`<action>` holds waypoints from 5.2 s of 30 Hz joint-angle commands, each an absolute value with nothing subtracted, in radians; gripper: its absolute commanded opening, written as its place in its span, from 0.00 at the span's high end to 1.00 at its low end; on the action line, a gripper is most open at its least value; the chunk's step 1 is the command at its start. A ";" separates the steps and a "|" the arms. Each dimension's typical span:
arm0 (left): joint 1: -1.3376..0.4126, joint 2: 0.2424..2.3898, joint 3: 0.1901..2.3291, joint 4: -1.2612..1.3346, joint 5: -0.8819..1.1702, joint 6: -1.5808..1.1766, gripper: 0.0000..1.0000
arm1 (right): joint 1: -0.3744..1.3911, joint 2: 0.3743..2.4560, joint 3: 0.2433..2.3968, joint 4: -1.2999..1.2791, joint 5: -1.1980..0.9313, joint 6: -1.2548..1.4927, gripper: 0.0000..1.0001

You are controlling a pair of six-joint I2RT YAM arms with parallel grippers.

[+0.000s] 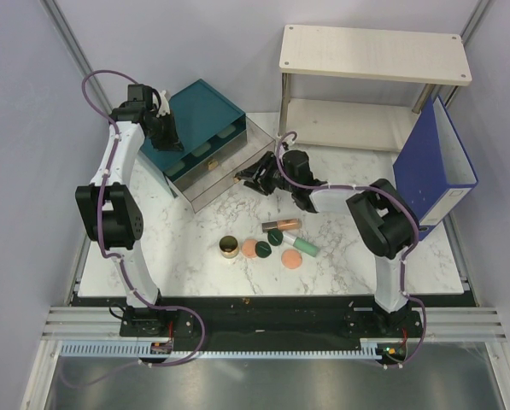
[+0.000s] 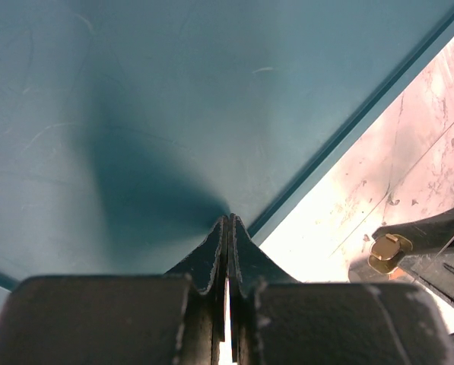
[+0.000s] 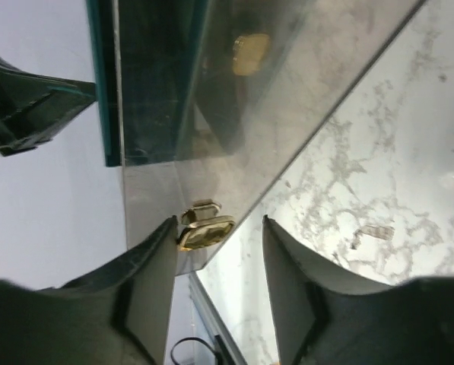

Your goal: Organize the makeup

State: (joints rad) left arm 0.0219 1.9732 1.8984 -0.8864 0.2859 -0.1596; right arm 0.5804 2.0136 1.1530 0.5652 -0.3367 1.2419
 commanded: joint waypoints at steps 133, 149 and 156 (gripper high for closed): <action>0.021 2.016 1.855 -1.077 0.236 -0.130 0.98 | 0.706 1.752 1.748 -0.423 -0.181 0.130 0.09; 0.020 2.031 1.832 -1.078 0.242 -0.123 0.98 | 0.706 1.618 1.207 -0.492 -0.127 -0.069 0.05; 0.020 2.033 1.822 -1.078 0.242 -0.123 0.98 | 0.707 1.746 1.252 -0.476 -0.098 -0.084 0.05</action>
